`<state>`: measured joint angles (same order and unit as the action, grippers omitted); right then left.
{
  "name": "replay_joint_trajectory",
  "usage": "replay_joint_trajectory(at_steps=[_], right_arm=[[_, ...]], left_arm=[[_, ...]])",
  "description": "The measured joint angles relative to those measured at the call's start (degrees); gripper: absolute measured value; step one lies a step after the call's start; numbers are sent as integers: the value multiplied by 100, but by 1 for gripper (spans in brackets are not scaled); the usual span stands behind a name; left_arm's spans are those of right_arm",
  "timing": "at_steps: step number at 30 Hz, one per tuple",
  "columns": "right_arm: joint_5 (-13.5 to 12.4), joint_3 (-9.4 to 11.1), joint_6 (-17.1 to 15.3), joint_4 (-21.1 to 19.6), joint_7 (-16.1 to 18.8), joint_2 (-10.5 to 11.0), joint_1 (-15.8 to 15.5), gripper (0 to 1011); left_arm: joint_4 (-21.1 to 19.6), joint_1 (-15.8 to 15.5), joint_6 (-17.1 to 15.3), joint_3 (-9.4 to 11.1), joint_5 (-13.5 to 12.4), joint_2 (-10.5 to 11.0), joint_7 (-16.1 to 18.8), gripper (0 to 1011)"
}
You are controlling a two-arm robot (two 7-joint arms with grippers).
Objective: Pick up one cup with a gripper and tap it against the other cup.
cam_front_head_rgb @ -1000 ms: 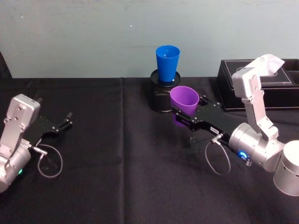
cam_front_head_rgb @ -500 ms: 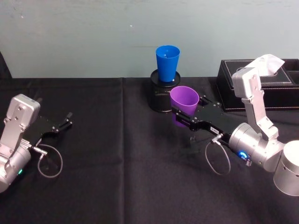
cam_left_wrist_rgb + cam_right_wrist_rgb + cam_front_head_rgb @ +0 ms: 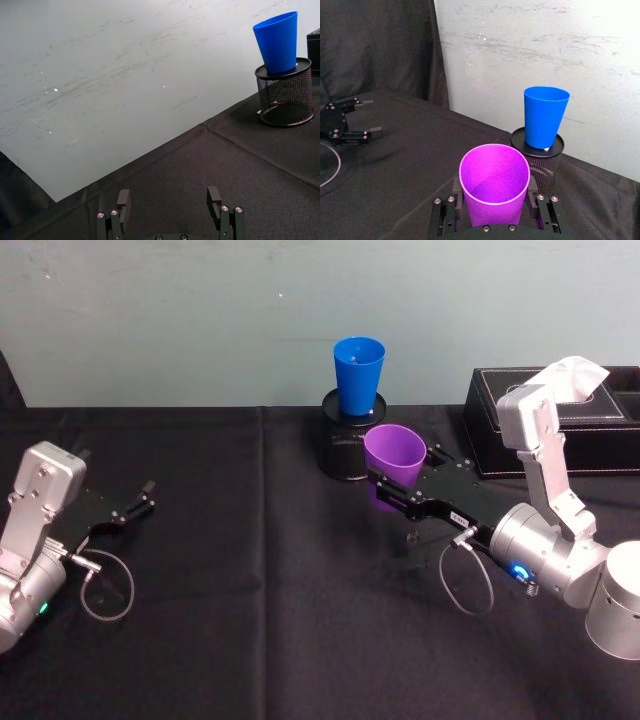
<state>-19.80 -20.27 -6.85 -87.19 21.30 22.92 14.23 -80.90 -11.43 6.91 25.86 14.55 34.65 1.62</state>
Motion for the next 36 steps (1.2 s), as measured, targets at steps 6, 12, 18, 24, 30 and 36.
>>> replay_joint_trajectory(at_steps=[6, 12, 18, 24, 30, 36], right_arm=[[0, 0, 0, 0, 0, 0, 0, 726], [0, 0, 0, 0, 0, 0, 0, 726], [0, 0, 0, 0, 0, 0, 0, 726], [0, 0, 0, 0, 0, 0, 0, 726], [0, 0, 0, 0, 0, 0, 0, 724], [0, 0, 0, 0, 0, 0, 0, 726]], left_arm=[[0, 0, 0, 0, 0, 0, 0, 1000], [0, 0, 0, 0, 0, 0, 0, 1000], [0, 0, 0, 0, 0, 0, 0, 1000], [0, 0, 0, 0, 0, 0, 0, 1000], [0, 0, 0, 0, 0, 0, 0, 1000], [0, 0, 0, 0, 0, 0, 0, 1000]])
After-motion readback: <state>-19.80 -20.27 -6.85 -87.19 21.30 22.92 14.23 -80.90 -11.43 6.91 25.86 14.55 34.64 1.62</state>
